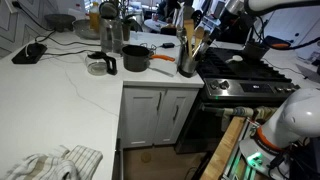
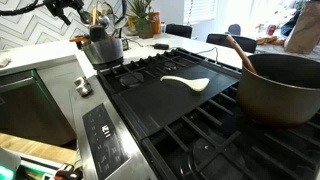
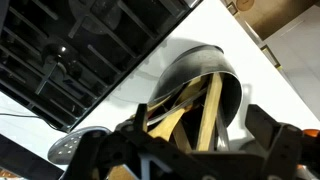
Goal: Pick up the silver spoon and put it on the hob of the cooker
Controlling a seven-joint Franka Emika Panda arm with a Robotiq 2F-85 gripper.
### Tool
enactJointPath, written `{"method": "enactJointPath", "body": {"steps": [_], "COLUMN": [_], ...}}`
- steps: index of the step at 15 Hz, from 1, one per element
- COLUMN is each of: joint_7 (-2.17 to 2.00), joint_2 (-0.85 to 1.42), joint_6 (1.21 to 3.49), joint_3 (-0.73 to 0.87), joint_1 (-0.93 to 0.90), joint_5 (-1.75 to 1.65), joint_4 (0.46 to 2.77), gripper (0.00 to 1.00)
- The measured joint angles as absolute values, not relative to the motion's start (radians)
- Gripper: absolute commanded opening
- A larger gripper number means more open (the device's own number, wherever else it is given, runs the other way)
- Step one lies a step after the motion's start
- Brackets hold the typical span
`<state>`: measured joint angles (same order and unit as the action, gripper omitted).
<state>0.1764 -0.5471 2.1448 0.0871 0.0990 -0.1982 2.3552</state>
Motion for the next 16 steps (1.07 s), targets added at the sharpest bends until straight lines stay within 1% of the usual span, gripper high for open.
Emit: {"method": "enactJointPath", "body": {"steps": [11, 16], "joint_7": [0.129, 0.055], "joint_2": [-0.550, -0.587], "joint_6": [2.145, 2.129], "joint_3": [0.090, 0.150], "joint_1": [0.102, 0.132], "joint_5": [-0.189, -0.086], "joint_4": [2.347, 2.311], "gripper": [1.00, 1.00]}}
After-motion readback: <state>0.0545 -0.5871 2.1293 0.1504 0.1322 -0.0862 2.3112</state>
